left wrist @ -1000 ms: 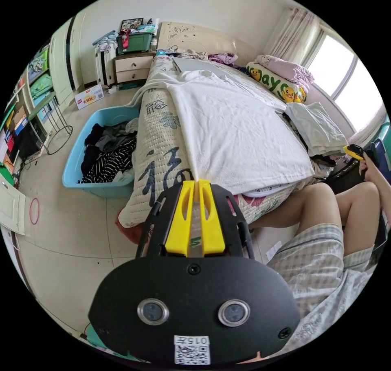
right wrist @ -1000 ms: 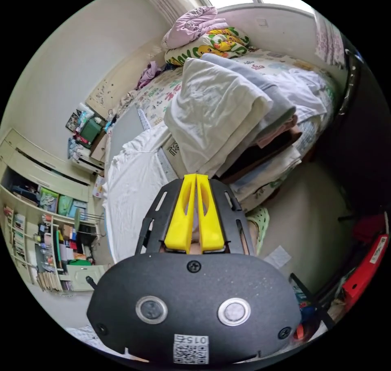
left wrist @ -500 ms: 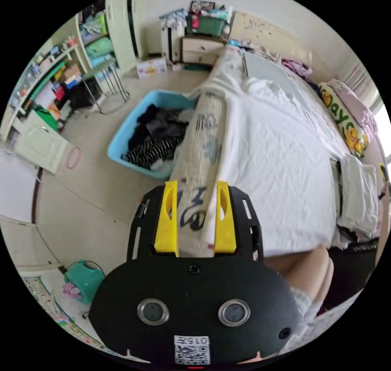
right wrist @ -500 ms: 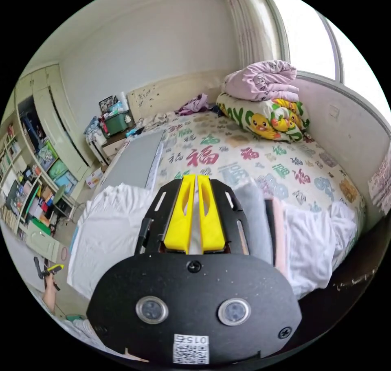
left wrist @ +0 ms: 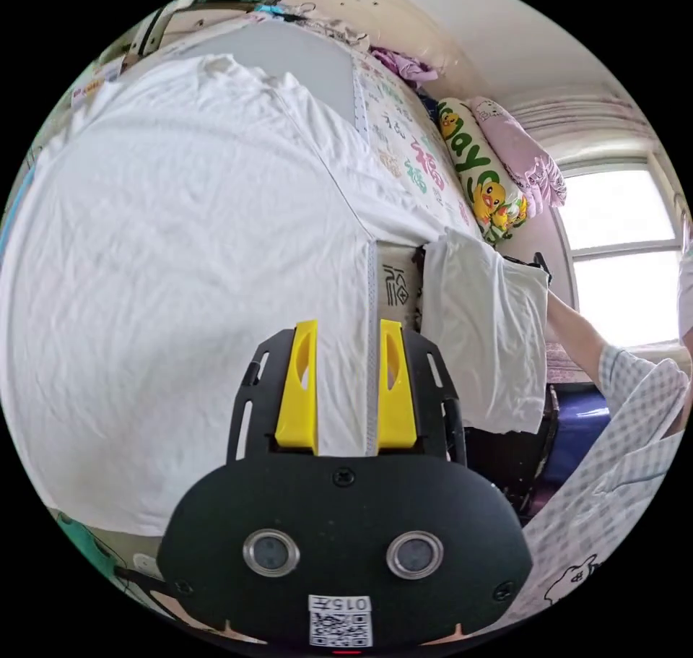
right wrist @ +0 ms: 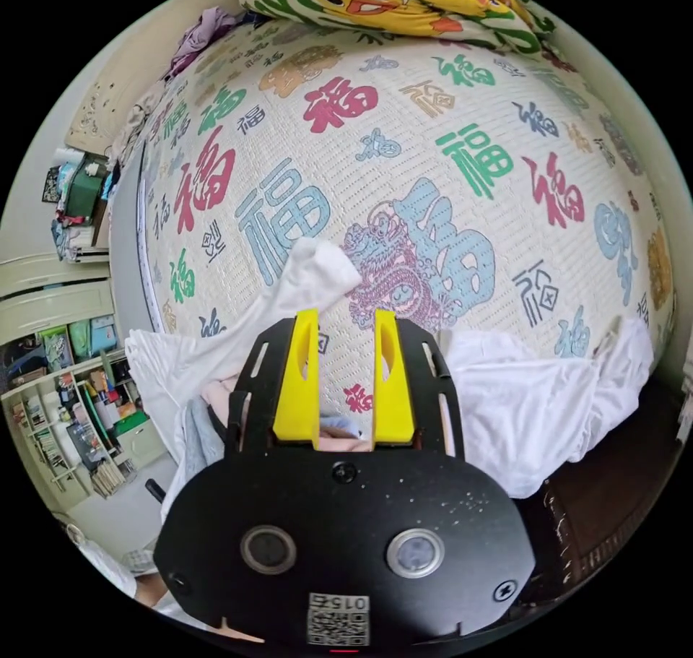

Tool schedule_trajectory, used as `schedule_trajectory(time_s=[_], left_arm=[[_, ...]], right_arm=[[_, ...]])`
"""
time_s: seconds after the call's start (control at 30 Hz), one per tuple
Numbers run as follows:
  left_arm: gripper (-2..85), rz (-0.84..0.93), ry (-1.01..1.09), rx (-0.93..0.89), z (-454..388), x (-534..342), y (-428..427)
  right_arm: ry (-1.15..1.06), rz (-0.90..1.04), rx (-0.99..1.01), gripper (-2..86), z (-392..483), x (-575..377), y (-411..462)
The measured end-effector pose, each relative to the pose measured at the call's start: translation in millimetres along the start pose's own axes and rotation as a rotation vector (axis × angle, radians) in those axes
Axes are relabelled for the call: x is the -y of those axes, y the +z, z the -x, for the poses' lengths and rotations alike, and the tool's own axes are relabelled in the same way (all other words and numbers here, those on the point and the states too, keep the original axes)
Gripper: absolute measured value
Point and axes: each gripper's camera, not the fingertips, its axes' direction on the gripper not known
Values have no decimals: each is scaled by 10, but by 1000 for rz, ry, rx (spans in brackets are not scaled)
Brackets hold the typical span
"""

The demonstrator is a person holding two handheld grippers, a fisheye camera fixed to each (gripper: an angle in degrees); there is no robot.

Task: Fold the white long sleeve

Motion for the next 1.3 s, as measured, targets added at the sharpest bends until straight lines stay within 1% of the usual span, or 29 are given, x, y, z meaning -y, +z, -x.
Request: schedule_trajectory(time_s=[0.1, 0.17, 0.27, 0.3, 0.37, 0.47, 0.5, 0.57, 0.6, 0.63, 0.67, 0.73, 0.77, 0.83, 0.87, 0.9, 0.93, 0.97, 1.0, 1.03, 1.07, 1.1, 1.2, 1.27, 1.3], left_arm=[[116, 57, -36, 13, 32, 4, 240], [111, 66, -52, 6, 60, 9, 332], [105, 63, -105, -12, 130, 10, 415], [102, 61, -127, -25, 142, 3, 418], [97, 50, -146, -38, 124, -13, 394], [92, 46, -157, -67, 83, 5, 358], [91, 33, -153, -78, 70, 29, 338], [90, 5, -146, -100, 65, 83, 313], [91, -23, -144, -130, 79, 127, 304], [97, -64, -149, -190, 116, 170, 302], [99, -86, -154, -234, 145, 191, 307], [120, -157, -161, -410, 287, 286, 363], [125, -168, -159, -445, 327, 312, 380], [151, -209, -176, -585, 583, 381, 455], [155, -222, -186, -619, 675, 385, 478], [164, -244, -200, -677, 880, 386, 536], [171, -245, -205, -708, 1106, 388, 627], [174, -233, -206, -709, 1221, 393, 690], [184, -176, -213, -696, 1451, 416, 861], [191, -82, -213, -686, 1670, 446, 1082], [194, -25, -220, -682, 1778, 458, 1204], [196, 68, -257, -690, 1991, 456, 1437], [185, 124, -330, -790, 2329, 423, 1819], [168, 180, -328, -820, 2378, 452, 1995], [125, 220, -319, -840, 2377, 466, 2071]], right_arm=[[-30, 14, -59, 115, 1, 422, 142], [-37, 21, -41, 112, 13, 618, 286], [-33, 92, 84, 84, 12, 818, 572], [-48, 120, 98, 49, 36, 850, 630], [-100, 128, 53, 21, 121, 861, 592], [-231, 52, 60, 4, 387, 833, 185], [-286, 0, 70, 1, 540, 769, -46], [-395, -79, 127, -1, 831, 571, -383], [-480, -123, 187, -2, 1056, 360, -565], [-572, -160, 237, -3, 1303, 87, -684], [-619, -168, 260, -3, 1431, -69, -713], [-806, -154, 339, -3, 1943, -767, -600], [-842, -142, 353, -3, 2059, -944, -520], [-927, -87, 383, -3, 2430, -1628, -13], [-934, -69, 381, -3, 2502, -1785, 155], [-912, -45, 348, -4, 2611, -2072, 521], [-860, -14, 311, -3, 2685, -2329, 912], [-844, 1, 289, -3, 2714, -2446, 1093], [-787, 14, 231, -3, 2740, -2646, 1420], [-715, 20, 183, -2, 2731, -2796, 1689], [-681, 25, 173, -2, 2718, -2853, 1799], [-620, 34, 181, -2, 2680, -2939, 1970], [-500, 49, 270, -1, 2589, -3046, 2197], [-479, 47, 300, -1, 2609, -3091, 2255], [-491, 39, 280, 0, 2671, -3127, 2274]])
